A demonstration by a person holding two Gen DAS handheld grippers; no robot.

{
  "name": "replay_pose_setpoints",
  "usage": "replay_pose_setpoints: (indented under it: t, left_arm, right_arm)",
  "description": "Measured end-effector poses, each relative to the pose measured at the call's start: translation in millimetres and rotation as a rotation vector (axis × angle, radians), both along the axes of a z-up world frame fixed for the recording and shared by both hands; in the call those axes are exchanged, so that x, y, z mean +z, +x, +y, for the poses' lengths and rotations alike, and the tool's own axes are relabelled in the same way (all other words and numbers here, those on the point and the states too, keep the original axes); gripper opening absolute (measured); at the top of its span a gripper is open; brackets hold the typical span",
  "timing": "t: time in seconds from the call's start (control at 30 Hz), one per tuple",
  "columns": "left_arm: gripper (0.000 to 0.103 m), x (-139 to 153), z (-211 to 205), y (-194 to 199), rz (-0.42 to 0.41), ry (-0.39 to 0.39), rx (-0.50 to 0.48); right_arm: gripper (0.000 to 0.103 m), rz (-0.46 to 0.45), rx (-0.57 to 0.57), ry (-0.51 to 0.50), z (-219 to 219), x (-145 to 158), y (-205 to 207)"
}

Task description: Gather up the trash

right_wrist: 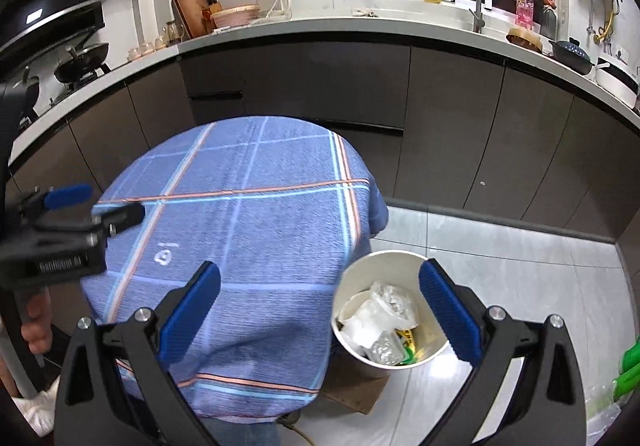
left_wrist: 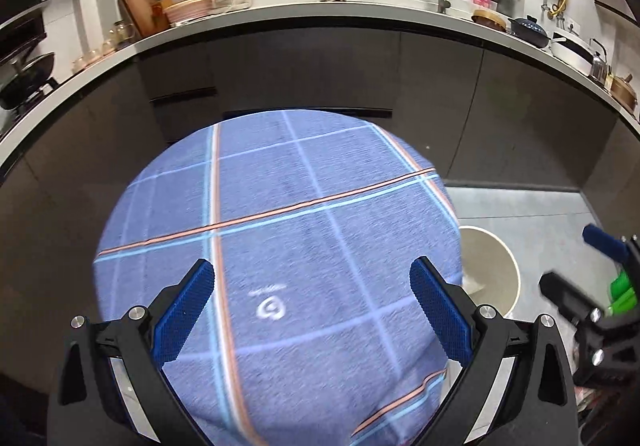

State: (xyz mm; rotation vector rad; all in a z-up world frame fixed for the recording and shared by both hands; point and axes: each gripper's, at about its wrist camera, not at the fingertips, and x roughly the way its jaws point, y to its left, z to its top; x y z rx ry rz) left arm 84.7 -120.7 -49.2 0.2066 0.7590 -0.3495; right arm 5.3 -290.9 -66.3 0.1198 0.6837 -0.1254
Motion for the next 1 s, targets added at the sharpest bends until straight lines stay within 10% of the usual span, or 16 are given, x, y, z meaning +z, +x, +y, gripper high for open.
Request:
replay_pose_setpoints:
  t: [1.0]
  left_arm:
    - [0.095,36,92,-45,-0.061,-0.097,0.117]
  right_arm:
    - [0.1,-0.073,0.06,-0.031,73,48,-17]
